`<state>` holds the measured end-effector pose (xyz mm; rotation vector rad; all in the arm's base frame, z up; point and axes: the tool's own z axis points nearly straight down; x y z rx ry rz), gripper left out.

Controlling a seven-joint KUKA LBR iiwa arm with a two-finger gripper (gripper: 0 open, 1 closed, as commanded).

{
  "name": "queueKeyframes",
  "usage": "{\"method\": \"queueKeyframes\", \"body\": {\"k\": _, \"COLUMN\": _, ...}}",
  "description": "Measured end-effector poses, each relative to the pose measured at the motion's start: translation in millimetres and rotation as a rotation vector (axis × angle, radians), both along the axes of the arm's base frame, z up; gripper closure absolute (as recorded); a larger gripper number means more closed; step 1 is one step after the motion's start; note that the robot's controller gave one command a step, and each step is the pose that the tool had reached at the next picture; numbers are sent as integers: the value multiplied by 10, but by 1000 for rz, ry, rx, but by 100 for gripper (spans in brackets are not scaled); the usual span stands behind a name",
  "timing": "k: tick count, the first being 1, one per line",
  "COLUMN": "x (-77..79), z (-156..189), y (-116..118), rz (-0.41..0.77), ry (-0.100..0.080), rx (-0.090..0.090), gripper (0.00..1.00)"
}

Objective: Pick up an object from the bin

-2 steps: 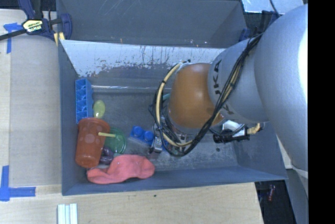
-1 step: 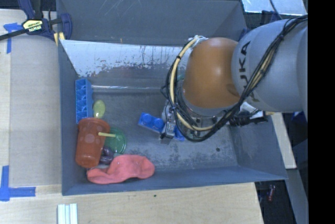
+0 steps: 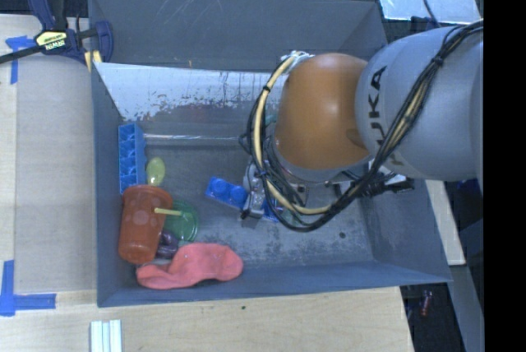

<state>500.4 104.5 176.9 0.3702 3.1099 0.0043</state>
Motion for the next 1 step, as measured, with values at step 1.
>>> {"method": "queueKeyframes", "body": {"k": 1, "x": 4, "z": 796, "y": 2, "rz": 8, "ry": 1, "rx": -1, "gripper": 100}}
